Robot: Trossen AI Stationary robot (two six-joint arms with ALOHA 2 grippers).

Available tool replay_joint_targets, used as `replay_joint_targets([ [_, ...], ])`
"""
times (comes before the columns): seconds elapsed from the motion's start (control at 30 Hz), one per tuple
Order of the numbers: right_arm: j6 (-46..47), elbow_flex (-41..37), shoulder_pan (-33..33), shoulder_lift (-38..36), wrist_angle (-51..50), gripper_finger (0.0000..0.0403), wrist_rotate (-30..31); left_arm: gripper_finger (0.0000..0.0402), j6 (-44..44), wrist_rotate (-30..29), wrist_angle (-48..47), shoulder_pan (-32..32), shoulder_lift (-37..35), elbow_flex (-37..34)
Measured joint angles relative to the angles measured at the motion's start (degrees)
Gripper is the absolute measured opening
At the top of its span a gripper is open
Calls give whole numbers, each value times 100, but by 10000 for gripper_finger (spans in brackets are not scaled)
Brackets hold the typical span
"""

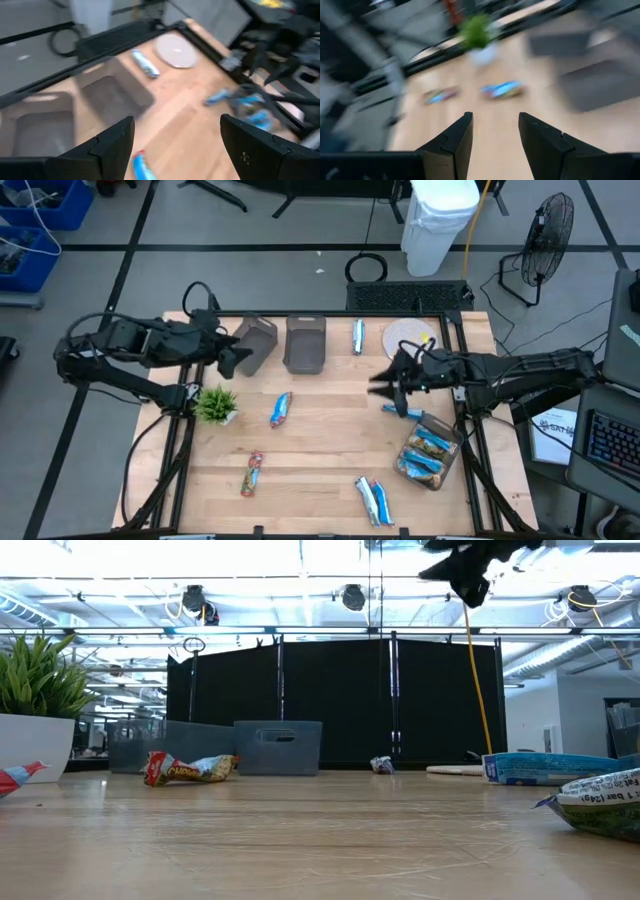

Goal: Pick and place Granola Bars by type
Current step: Put the blue granola bar into the top right black transparent bin

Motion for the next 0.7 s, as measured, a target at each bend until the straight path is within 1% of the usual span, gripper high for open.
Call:
replay_joint_targets([
  [0.07, -182, 0, -101, -11, 97, 150, 629, 296, -263, -261, -51, 0, -4, -133],
  [0.13, -313, 0, -234, -13, 183, 149, 1074, 296, -452, -441, -56, 2, 0, -262],
  [0.23, -464, 0, -461, 19, 234, 147, 1533, 296, -676, -619, -8, 7, -1, -434],
  [0.33, -582, 0, -713, 117, 507, 149, 1840, 296, -836, -723, 133, 11, 2, -609],
  [0.4, -586, 0, -884, 185, 776, 152, 1844, 296, -963, -753, 124, 11, 3, -680],
  [0.5, -722, 0, -1131, 253, 822, 156, 1727, 296, -959, -756, 130, 11, -4, -754],
  [0.57, -736, 0, -1253, 241, 521, 157, 1255, 296, -885, -733, 122, 11, 1, -790],
  [0.63, -680, 0, -1333, 225, 90, 157, 576, 296, -788, -663, 126, 4, -1, -791],
  [0.7, -544, 0, -1340, 228, -550, 158, 219, 296, -709, -566, 128, 4, -6, -791],
])
